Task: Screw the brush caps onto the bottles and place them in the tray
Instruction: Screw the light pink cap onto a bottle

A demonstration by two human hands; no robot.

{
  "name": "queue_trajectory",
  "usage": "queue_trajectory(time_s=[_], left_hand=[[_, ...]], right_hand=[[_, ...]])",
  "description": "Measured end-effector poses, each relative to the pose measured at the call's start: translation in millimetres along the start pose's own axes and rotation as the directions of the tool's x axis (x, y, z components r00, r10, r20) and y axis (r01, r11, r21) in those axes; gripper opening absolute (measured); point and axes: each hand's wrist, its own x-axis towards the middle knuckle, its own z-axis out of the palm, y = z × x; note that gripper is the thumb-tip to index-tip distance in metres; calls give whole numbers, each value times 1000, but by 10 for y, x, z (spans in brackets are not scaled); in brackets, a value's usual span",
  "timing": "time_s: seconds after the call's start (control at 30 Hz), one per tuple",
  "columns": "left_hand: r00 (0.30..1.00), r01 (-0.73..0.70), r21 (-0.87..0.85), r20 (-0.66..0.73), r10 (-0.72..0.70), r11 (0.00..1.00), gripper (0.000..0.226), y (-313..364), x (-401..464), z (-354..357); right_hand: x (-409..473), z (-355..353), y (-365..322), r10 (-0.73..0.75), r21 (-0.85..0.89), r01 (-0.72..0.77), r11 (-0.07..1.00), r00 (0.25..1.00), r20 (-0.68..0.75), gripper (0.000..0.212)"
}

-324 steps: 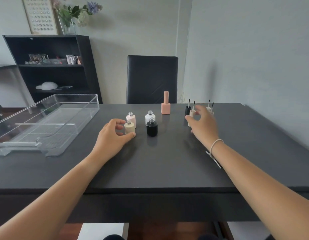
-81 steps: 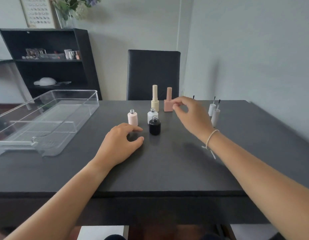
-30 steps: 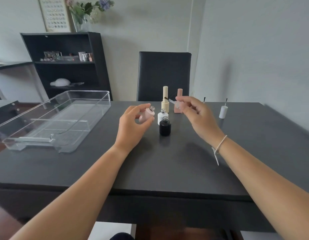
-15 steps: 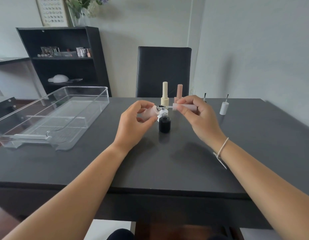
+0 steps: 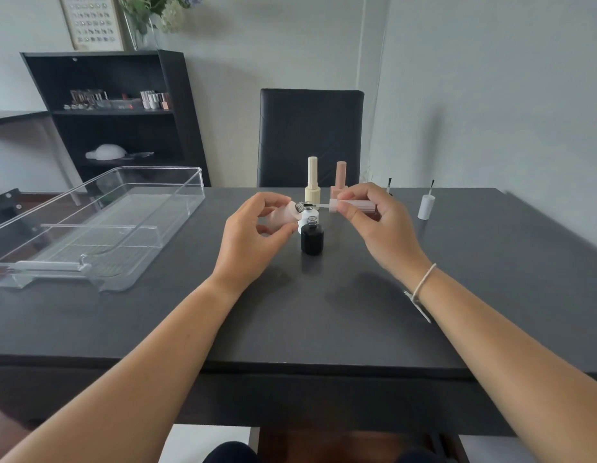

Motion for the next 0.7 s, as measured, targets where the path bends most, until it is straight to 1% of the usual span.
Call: queue_trajectory(time_s=[0.47,0.7], left_hand=[[999,-44,35,18,43,998,30,-30,1,0],[998,-60,37,15,59,998,31,-28,14,2]], right_hand=[[-11,1,4,-57,-41,57,998,998,10,3],[14,34,38,-128,-86,131,988,991,40,14]])
